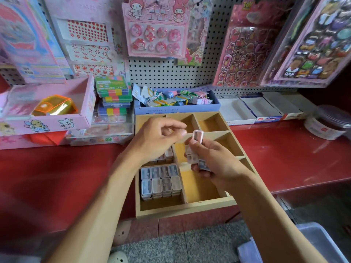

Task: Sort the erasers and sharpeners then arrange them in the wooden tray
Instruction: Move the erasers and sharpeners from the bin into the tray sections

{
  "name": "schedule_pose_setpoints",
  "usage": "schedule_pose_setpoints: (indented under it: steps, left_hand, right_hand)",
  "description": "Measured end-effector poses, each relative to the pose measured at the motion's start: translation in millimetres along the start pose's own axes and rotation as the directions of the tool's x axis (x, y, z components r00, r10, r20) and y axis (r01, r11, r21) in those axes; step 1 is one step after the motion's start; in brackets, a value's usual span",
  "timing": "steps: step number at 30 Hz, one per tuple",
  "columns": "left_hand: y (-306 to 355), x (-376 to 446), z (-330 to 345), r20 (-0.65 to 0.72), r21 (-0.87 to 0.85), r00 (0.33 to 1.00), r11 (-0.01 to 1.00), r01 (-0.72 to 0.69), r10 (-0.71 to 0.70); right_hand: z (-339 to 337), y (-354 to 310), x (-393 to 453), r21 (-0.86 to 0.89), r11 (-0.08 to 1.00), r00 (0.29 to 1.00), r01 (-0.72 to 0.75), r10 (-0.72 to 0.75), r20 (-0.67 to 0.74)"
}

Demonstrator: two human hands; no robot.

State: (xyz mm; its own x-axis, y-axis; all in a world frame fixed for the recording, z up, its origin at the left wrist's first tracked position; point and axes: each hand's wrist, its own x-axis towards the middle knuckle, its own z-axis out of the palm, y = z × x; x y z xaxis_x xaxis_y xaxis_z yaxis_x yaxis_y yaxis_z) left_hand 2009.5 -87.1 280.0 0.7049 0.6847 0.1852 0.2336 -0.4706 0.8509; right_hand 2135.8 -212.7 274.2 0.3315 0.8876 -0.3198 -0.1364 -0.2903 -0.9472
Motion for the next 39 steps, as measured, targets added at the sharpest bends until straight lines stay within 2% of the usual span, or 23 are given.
schedule_pose_setpoints:
  steps: [5, 9, 12, 17, 21, 25, 28, 32, 35, 39]
  left_hand:
    - [8, -8, -4, 0.105, -0.093, 0.994, 0.996, -0.012, 0.022]
    - [7, -10, -12, 0.096, -0.268, 0.995, 0.963, -0.004, 0.031]
    - [4, -10, -19, 0.060, -0.359, 0.998, 0.932, 0.045, -0.025]
    - [-1, -12, -19, 0.097, -0.236, 0.994, 0.969, 0.076, -0.054]
    - [4, -15, -16, 0.085, -0.245, 0.994, 0.966, 0.083, -0.064]
    - [0, -14, -18, -0.002, -0.133, 0.999, 0.990, 0.053, -0.053]
    - [-16, -12, -26, -0.028, 0.107, 0.997, 0.991, 0.080, -0.078]
    - [-35, -13, -24, 0.014, 0.364, 0.989, 0.922, 0.135, -0.150]
    - [-47, -11, -17, 0.055, 0.471, 0.987, 0.875, 0.110, -0.154]
    - [-52, -9, -11, 0.039, 0.539, 0.994, 0.840, 0.061, -0.097]
  right_hand:
    - [13, -7, 0, -0.082, 0.996, 0.992, -0.018, 0.028, 0.124]
    - [11, -7, -1, 0.026, 0.998, 0.992, -0.059, 0.055, 0.114]
    - [5, -5, -4, 0.077, 0.995, 0.994, -0.065, 0.058, 0.090]
    - [6, -6, -4, 0.058, 0.998, 0.997, -0.008, 0.003, 0.080]
    - [10, -4, -2, 0.024, 1.000, 0.998, 0.011, -0.012, 0.066]
    - [11, -2, -1, 0.058, 0.998, 1.000, 0.009, -0.010, 0.012]
    - [3, 2, 0, 0.191, 0.982, 0.997, 0.004, 0.011, -0.076]
    - [-9, 5, -1, 0.320, 0.947, 0.987, 0.025, 0.027, -0.156]
    - [-12, 7, -1, 0.353, 0.935, 0.988, 0.032, 0.024, -0.152]
    - [-13, 8, 0, 0.349, 0.937, 0.988, 0.036, 0.019, -0.155]
